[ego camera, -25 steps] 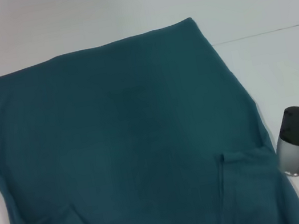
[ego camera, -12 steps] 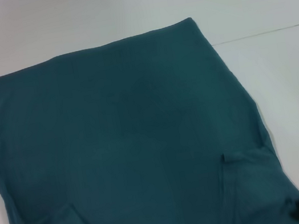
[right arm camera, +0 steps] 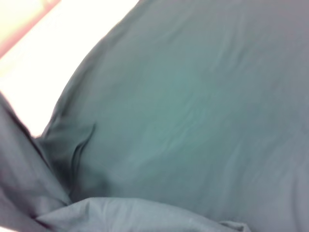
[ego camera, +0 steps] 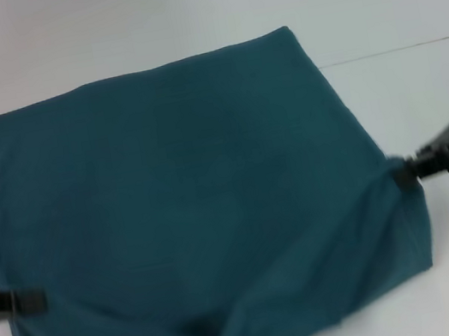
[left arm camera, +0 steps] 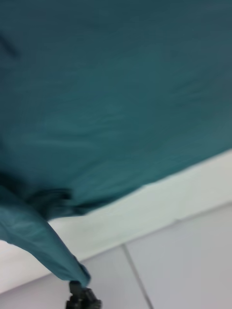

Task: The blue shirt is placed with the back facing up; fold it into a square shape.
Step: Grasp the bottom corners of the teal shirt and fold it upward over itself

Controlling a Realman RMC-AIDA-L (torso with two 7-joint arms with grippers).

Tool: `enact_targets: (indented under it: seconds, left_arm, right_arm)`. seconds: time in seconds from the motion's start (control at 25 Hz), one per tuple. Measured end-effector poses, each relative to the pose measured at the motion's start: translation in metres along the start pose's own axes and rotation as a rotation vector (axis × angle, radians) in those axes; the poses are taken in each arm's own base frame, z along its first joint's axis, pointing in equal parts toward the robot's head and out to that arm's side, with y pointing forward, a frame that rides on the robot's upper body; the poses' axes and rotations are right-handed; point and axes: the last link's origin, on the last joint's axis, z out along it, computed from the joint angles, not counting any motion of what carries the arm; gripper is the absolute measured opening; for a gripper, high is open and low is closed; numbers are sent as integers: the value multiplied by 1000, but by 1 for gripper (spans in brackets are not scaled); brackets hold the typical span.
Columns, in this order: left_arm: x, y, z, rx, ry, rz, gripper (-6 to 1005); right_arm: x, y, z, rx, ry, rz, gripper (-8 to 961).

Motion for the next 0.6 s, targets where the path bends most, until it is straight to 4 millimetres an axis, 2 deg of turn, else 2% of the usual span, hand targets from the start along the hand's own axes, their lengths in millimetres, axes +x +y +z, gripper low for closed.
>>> enact_targets:
  seconds: [0.36,0.6]
  left_arm:
    - [36,0,-2,32,186,63,21]
    - [59,-4,8,83,257,91,21]
  right_arm:
    - [-28,-17,-7,102,-209,72,68]
    - [-39,-30,-17,167,-316,119,69]
